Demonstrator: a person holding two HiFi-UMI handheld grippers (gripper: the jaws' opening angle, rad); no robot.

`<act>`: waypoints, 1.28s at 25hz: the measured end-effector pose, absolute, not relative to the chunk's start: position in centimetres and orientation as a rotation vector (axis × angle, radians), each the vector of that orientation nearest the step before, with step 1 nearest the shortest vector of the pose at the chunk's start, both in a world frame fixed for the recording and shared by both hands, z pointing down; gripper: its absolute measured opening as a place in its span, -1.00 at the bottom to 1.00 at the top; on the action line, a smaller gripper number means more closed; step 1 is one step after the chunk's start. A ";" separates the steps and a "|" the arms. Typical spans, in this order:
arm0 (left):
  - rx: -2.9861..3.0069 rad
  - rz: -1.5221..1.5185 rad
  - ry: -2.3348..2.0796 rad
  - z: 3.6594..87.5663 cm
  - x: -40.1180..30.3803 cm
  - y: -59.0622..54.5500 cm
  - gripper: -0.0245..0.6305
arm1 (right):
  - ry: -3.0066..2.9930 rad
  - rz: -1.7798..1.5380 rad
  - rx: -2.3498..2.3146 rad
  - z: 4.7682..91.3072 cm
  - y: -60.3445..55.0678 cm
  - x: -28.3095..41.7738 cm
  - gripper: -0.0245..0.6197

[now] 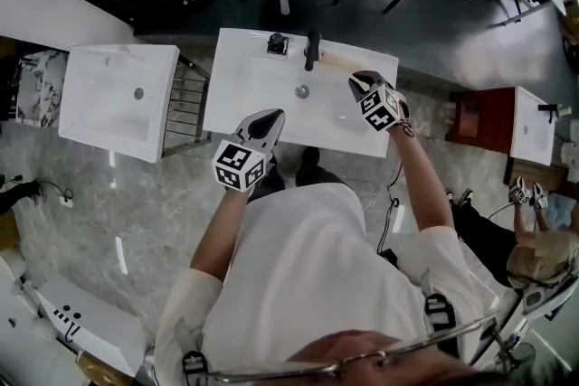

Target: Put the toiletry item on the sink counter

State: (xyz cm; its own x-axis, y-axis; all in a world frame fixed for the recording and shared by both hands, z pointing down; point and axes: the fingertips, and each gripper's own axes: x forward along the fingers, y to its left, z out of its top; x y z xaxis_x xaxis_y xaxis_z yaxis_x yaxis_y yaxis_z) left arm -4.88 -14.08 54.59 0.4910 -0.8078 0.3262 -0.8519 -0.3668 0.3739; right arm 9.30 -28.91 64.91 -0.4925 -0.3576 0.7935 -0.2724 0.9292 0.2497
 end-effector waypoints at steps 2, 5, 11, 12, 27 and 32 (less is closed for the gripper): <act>2.249 0.113 -1.351 54.5 -5.1 -14.0 -0.92 | -2.117 -0.116 0.455 64.1 -28.1 9.1 -0.81; 2.261 0.102 -1.334 54.2 -5.2 -14.0 -0.92 | -2.124 -0.115 0.478 62.8 -27.0 9.1 -0.84; 2.276 0.081 -1.301 53.6 -5.6 -13.5 -0.92 | -2.176 -0.073 0.566 59.9 -24.6 9.1 -0.89; 2.277 0.078 -1.297 53.5 -5.8 -13.4 -0.92 | -2.185 -0.061 0.582 59.5 -24.2 9.1 -0.90; 2.344 0.014 -1.252 51.3 -6.5 -13.6 -0.92 | -2.320 0.101 0.775 54.5 -19.2 10.3 -0.90; 2.368 0.004 -1.254 50.1 -6.6 -13.5 -0.92 | -2.382 0.111 0.835 52.7 -18.5 10.9 -0.90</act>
